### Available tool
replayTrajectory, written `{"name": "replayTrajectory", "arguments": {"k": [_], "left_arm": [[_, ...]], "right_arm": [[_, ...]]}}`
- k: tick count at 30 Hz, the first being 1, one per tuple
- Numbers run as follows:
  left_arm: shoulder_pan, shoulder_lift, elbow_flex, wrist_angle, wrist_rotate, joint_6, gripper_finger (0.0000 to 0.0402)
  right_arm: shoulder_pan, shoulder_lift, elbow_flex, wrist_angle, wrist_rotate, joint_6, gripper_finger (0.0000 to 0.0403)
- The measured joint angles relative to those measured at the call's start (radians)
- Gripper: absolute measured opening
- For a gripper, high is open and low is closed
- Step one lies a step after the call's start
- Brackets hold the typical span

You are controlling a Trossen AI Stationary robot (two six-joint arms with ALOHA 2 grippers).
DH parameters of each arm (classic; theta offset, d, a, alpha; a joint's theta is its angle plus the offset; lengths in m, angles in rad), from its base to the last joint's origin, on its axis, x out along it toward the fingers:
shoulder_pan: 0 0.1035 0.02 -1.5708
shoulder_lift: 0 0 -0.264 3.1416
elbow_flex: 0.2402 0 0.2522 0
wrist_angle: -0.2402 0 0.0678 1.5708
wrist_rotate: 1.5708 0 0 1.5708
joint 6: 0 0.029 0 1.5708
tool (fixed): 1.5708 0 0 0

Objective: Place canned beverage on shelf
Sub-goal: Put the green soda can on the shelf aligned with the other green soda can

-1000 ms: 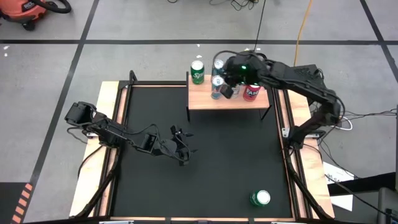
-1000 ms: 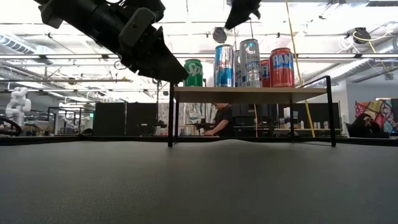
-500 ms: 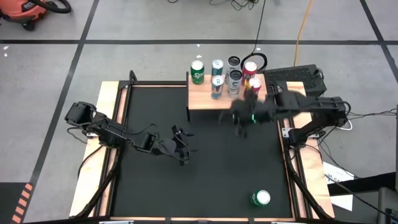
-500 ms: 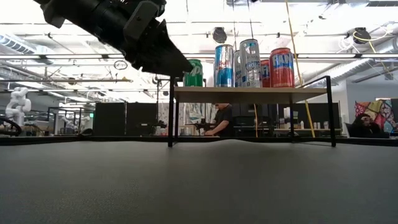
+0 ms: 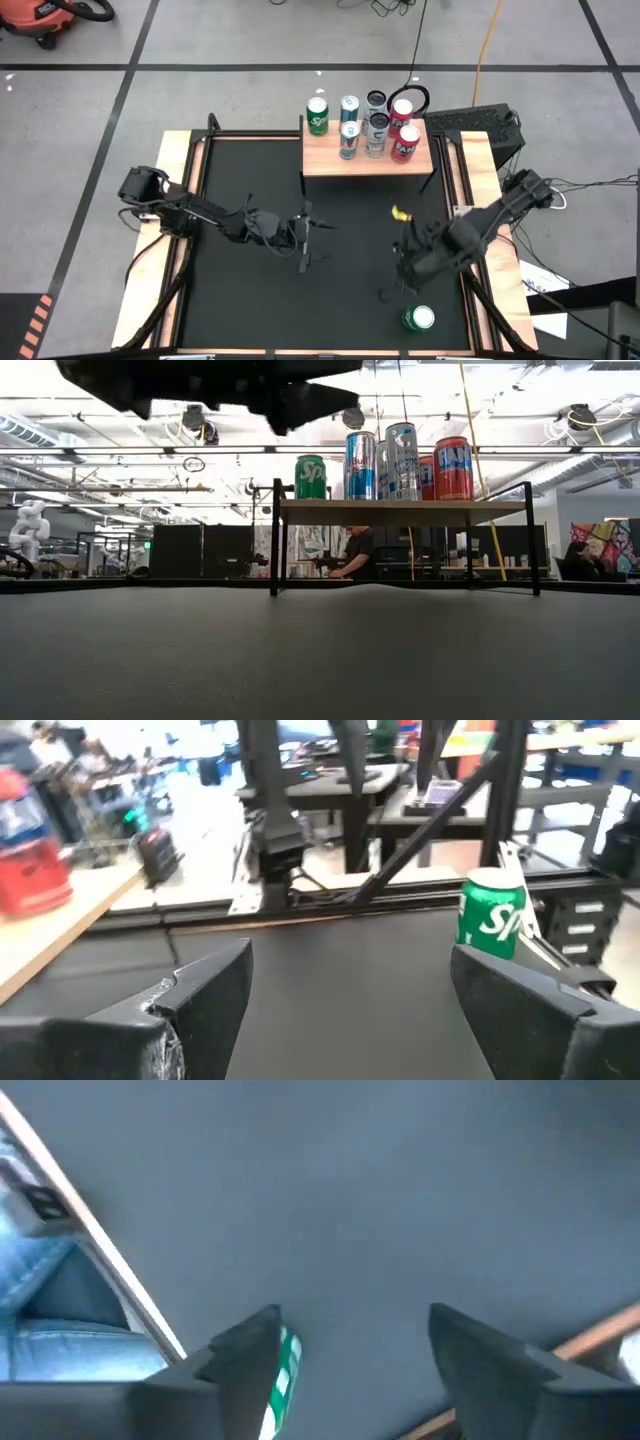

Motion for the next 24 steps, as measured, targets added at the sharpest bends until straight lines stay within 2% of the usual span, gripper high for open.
{"name": "replayTrajectory", "arguments": {"k": [6, 11, 14, 18, 24], "left_arm": [[0.02, 0.104, 0.081, 0.022, 0.16, 0.075, 0.0334], [0.02, 0.153, 0.134, 0.001, 0.273, 0.067, 0.0334], [0.011, 0.163, 0.137, -0.01, 0.272, 0.041, 0.0334], [0.008, 0.163, 0.137, -0.013, 0.253, -0.011, 0.0334], [0.009, 0.163, 0.137, -0.014, 0.25, -0.012, 0.0334]], "right_arm": [[0.132, 0.05, -0.048, -0.012, -0.091, 0.307, 0.0303], [0.216, 0.093, -0.048, 0.081, -0.08, 0.466, 0.0314], [0.261, 0.137, -0.048, 0.112, -0.097, 0.526, 0.0314], [0.308, 0.204, -0.048, 0.087, -0.194, 0.602, 0.0314], [0.344, 0.249, -0.048, 0.145, -0.186, 0.626, 0.0314]]}}
